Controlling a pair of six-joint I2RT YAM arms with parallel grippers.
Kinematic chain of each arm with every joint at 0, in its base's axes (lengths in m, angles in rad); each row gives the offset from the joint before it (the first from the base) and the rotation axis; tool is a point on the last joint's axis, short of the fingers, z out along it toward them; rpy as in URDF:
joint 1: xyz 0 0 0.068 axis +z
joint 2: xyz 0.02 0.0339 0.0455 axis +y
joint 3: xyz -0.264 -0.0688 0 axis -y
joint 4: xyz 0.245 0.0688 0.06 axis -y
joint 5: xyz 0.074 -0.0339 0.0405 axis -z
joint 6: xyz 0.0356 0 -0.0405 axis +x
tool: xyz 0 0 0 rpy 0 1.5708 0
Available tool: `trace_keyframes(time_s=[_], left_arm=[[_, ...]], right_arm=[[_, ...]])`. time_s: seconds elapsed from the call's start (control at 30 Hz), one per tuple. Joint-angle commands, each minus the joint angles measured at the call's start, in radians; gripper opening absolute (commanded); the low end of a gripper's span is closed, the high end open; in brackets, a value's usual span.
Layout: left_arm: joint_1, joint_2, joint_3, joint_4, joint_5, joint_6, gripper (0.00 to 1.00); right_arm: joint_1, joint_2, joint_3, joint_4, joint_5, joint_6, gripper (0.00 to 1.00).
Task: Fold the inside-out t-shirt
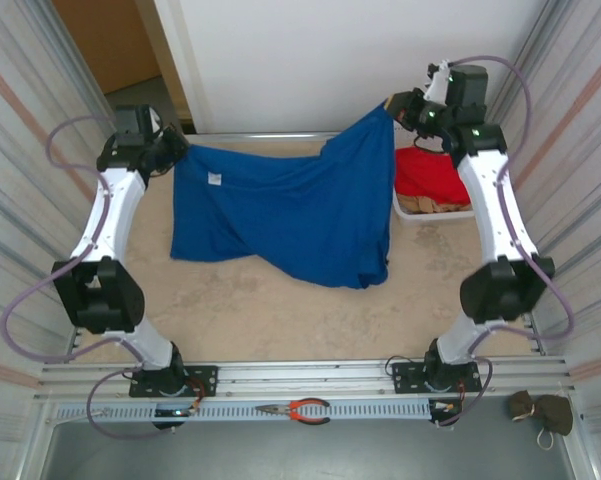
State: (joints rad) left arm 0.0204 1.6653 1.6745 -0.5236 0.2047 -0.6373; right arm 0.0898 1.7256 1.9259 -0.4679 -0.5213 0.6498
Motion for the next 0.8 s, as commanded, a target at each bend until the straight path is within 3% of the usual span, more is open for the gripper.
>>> trace_keyframes(time_s=[0.0,0.13,0.27,0.43,0.57,0.67,0.77], left_arm=[[-0.005,-0.024,0.233,0.032,0.020,-0.012,0.00],[-0.021,-0.034,0.423,-0.039,-0.004,0.010,0.00],[-0.022,-0.090,0.381,-0.048,0.005,0.015,0.00],[-0.023,-0.245,0.044,0.024,0.027,0.025,0.00],[-0.073,-0.434,-0.377,0.132,0.033,-0.024,0.00],[-0.187,-0.554,-0.660,0.185,-0.003,-0.086,0.00],[-0.345,-0.626,-0.880,0.220,-0.093,-0.135,0.00]], right_arm=[[0.039,0.038,0.306,0.057,-0.065,0.018,0.00],[0.065,0.162,0.652,-0.050,-0.055,0.017,0.00],[0.051,0.153,0.625,-0.010,-0.062,0.066,0.00],[0.063,-0.042,0.138,0.130,-0.058,0.035,0.00],[0.068,-0.274,-0.470,0.285,0.005,0.008,0.00],[0.076,-0.372,-0.815,0.330,0.052,-0.022,0.00],[0.100,-0.408,-1.035,0.351,0.100,-0.048,0.00]])
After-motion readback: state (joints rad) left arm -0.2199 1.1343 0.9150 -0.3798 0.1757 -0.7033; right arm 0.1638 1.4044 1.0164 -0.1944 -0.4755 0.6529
